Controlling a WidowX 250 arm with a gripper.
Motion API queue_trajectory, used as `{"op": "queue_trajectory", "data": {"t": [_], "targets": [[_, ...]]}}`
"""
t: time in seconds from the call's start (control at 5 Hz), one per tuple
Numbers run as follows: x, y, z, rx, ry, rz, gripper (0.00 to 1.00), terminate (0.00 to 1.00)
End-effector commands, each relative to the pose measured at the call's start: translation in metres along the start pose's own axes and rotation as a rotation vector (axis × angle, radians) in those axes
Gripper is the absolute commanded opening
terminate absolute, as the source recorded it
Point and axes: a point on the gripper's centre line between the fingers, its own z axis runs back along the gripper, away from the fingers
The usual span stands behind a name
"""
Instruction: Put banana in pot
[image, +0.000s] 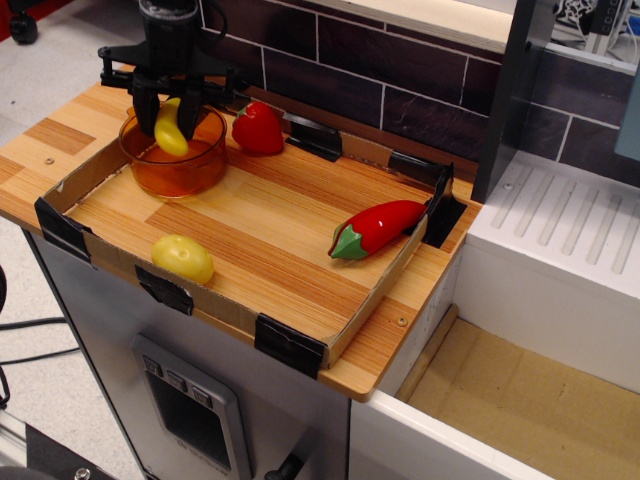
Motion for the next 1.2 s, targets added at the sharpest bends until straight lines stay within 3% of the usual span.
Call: {"op": "queue_trajectory", "data": {"t": [0.0, 0.2, 0.4, 0.6, 1.0], "targets": [[-0.01, 0.005, 0.029, -0.041, -0.054, -0.033, 1.0, 0.0], [-0.014, -0.002, 0.05, -0.081, -0.065, -0.041, 1.0, 0.0], [-0.023, -0.016, 0.081, -0.13, -0.036, -0.053, 1.0, 0.0], [-0.032, -0.033, 0.096, -0.137, -0.027, -0.077, 1.0, 0.0], [-0.037, -0.044, 0.097, -0.11, -0.011, -0.133, 1.0, 0.0]]}}
